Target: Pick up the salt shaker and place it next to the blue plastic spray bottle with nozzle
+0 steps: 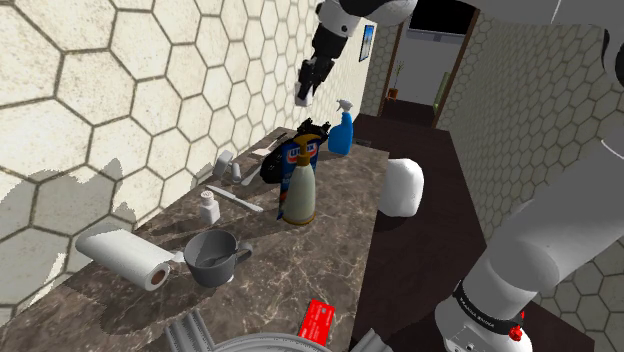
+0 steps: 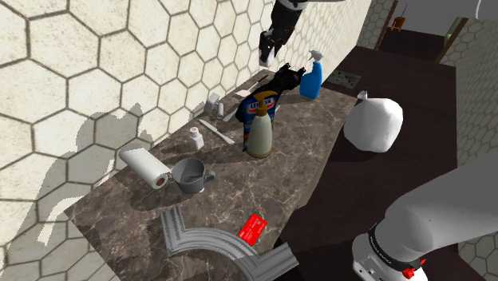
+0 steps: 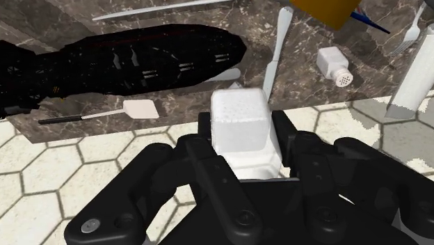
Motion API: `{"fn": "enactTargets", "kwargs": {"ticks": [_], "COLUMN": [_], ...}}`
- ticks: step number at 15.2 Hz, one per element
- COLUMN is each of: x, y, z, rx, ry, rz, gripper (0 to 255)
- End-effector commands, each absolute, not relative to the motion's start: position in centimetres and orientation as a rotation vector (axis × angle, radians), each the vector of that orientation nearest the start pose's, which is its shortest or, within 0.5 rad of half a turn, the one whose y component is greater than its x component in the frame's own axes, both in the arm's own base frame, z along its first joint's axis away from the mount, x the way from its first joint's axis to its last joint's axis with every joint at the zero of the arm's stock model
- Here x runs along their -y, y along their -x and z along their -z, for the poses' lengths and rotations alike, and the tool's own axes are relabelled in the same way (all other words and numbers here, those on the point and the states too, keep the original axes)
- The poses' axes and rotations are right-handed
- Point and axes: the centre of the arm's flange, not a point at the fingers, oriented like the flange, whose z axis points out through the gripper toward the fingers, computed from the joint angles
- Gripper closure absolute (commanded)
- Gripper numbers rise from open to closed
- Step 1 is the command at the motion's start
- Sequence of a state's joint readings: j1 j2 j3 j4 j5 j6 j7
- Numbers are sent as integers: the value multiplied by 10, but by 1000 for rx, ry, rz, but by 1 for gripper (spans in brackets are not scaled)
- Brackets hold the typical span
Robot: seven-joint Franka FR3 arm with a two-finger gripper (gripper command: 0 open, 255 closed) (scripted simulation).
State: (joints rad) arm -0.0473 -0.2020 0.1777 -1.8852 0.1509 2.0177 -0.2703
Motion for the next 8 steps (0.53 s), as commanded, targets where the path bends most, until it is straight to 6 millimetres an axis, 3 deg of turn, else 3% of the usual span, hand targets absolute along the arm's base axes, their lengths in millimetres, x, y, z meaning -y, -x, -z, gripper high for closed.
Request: {"fn": "enactTargets", "kwargs": {"ticks": [1, 8], "x": [-61, 24], "y": [-529, -565], "z": [-624, -624], "rx": [542, 542], "ry": [2963, 2963], "rz": [515, 515], "gripper": [255, 255]}}
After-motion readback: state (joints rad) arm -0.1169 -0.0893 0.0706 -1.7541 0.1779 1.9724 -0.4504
